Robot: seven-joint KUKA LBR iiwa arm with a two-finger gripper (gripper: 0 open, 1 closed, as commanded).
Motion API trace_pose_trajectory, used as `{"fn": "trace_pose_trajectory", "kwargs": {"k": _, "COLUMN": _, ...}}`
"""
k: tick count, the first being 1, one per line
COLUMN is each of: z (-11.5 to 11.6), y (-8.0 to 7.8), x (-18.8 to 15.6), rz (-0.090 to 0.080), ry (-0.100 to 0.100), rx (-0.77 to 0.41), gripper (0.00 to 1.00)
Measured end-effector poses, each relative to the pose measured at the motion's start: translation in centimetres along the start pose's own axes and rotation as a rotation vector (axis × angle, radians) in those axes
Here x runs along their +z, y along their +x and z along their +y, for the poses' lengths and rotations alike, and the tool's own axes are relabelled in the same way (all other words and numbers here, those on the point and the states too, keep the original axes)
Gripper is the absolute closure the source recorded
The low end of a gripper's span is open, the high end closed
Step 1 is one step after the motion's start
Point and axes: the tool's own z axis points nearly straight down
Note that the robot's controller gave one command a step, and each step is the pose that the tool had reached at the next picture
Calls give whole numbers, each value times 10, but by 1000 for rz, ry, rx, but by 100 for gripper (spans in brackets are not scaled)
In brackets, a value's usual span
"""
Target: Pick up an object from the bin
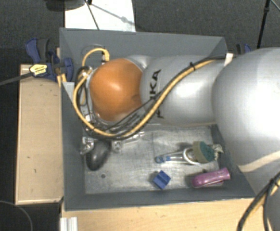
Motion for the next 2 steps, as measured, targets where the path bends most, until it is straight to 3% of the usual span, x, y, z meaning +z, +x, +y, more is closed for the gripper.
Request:
{"fn": "trace_pose_trajectory", "kwargs": {"k": 1, "z": 4, "y": 1, "x": 0, "rz": -8, "ry": 2, "rx": -372, "gripper": 0}}
{"fn": "trace_pose_trajectory", "kwargs": {"k": 2, "z": 4, "y": 1, "x": -1, "rz": -6, "ry": -1, "rx": -365, "gripper": 100}}
